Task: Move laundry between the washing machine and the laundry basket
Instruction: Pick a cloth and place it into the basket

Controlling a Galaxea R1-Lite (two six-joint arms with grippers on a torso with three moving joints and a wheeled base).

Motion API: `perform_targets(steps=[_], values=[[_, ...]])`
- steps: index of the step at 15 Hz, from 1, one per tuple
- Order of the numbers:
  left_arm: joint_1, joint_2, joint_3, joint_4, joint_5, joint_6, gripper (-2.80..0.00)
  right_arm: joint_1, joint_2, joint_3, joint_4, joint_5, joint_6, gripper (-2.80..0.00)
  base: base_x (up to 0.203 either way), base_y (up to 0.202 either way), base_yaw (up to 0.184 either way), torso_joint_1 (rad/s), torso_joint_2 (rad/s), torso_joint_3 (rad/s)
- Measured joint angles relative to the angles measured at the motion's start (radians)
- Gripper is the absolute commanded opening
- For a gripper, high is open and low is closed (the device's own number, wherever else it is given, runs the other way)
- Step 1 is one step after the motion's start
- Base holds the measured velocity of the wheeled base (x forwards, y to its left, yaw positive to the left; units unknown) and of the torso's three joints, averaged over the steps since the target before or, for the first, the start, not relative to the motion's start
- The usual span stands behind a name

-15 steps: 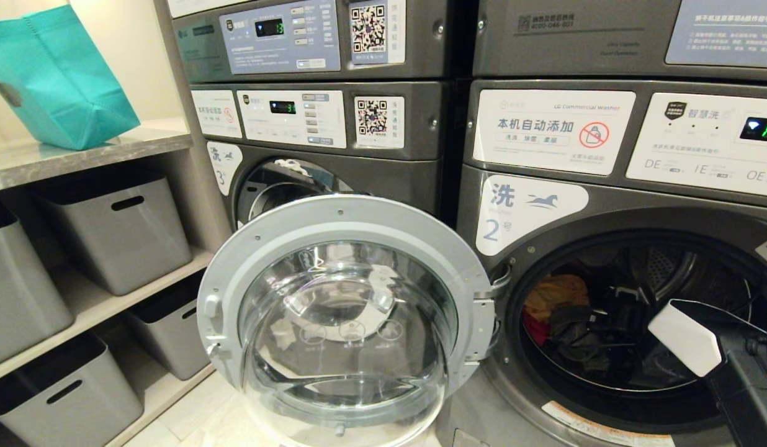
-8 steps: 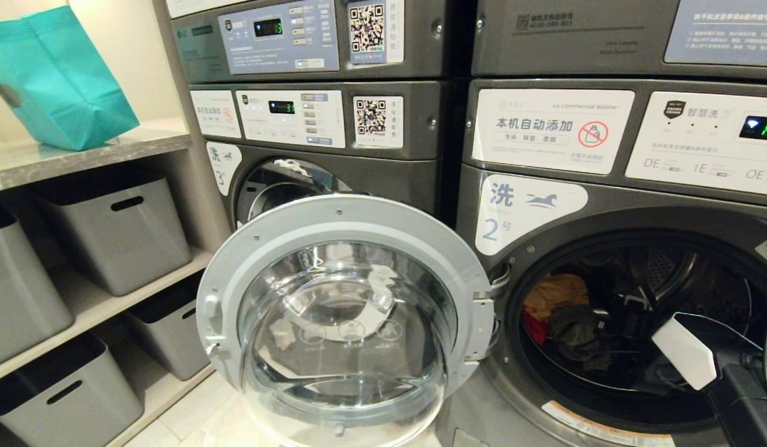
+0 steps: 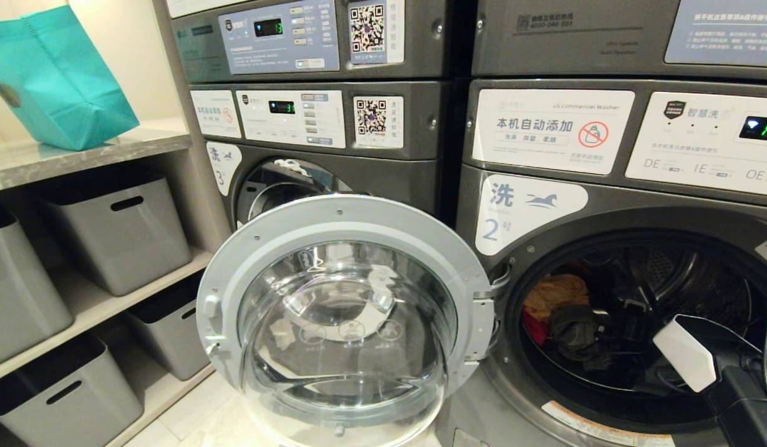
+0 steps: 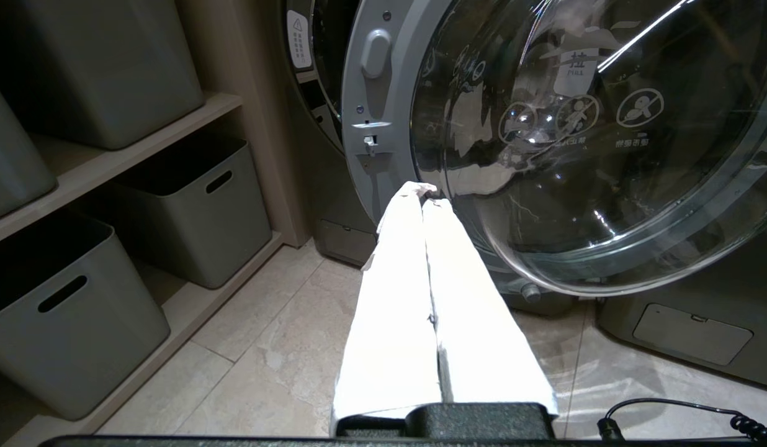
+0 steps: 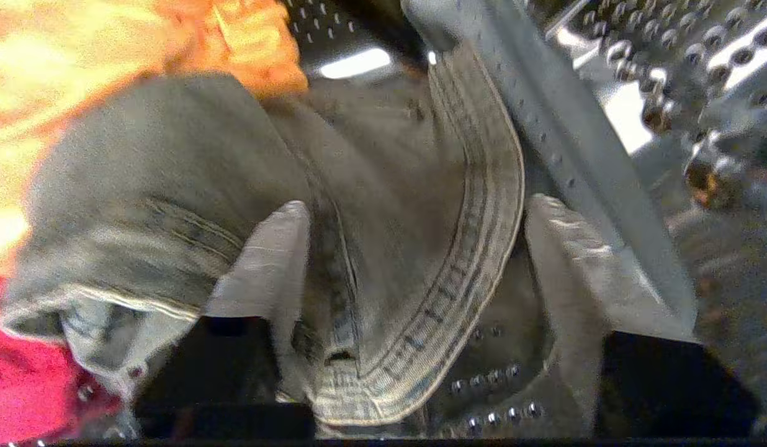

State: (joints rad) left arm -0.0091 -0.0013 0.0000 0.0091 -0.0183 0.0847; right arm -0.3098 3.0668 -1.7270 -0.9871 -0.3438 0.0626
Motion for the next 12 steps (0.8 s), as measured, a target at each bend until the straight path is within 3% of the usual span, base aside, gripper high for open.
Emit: perform_targets(steps=[6, 12], values=[[0.000, 0.000, 0.000, 0.000, 0.000, -0.005, -2.80, 0.001, 0.000, -0.005, 0.032, 0.017, 0.003, 0.00, 0.000, 0.000, 0.000, 0.000, 0.00, 0.000], [0.000, 0.000, 0.000, 0.000, 0.000, -0.006, -2.80, 0.004, 0.001, 0.006, 0.069, 0.113, 0.005, 0.00, 0.000, 0.000, 0.000, 0.000, 0.00, 0.000]])
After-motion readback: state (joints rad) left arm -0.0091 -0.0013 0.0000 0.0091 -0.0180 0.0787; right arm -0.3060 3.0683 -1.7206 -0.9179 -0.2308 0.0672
